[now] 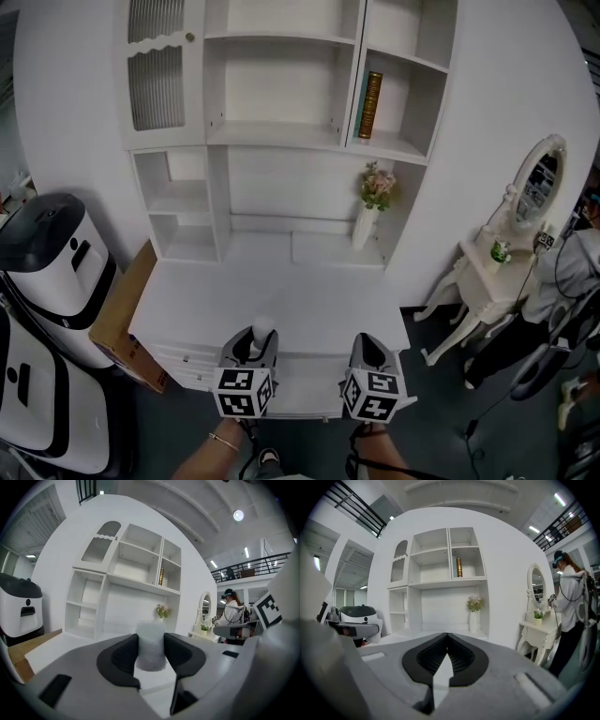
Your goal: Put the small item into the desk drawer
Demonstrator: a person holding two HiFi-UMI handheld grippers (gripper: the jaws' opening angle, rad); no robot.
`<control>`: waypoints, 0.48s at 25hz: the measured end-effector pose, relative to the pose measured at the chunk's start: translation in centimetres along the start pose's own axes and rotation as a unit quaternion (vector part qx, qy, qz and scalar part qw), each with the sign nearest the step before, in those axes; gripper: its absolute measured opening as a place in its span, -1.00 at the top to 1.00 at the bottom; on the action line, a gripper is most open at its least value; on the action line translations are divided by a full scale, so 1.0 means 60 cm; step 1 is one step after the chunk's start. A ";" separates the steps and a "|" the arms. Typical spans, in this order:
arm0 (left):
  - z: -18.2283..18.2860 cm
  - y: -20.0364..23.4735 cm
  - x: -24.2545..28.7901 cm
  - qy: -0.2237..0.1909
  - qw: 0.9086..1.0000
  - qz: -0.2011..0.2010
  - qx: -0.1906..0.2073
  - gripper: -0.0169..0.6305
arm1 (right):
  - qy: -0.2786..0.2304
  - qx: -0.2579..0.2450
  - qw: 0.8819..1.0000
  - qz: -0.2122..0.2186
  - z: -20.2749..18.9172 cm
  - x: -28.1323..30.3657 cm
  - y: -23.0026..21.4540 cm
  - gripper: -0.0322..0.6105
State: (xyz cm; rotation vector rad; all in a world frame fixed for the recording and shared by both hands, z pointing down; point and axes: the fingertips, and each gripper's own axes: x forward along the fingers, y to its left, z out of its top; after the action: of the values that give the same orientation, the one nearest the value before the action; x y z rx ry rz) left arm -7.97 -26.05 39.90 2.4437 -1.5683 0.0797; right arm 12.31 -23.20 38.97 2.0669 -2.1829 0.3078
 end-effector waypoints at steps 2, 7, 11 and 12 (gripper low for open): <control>0.007 0.023 0.023 0.002 1.000 0.000 -0.003 0.44 | 0.002 0.000 1.000 -0.001 0.005 0.024 0.008 0.89; -0.006 0.047 0.057 0.017 1.000 0.009 -0.011 0.44 | 0.025 -0.002 1.000 -0.007 -0.016 0.059 -0.010 0.89; -0.028 0.049 0.065 0.034 0.999 0.023 -0.019 0.44 | 0.038 0.006 0.999 0.003 -0.023 0.085 -0.019 0.89; -0.029 0.048 0.066 0.035 0.999 0.026 -0.024 0.44 | 0.037 0.004 0.999 0.009 -0.020 0.090 -0.017 0.89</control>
State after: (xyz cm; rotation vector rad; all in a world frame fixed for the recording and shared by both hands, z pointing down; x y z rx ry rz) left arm -8.75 -30.34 42.76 2.3380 -1.5860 0.1350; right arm 12.95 -28.21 41.43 2.0062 -2.1629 0.3884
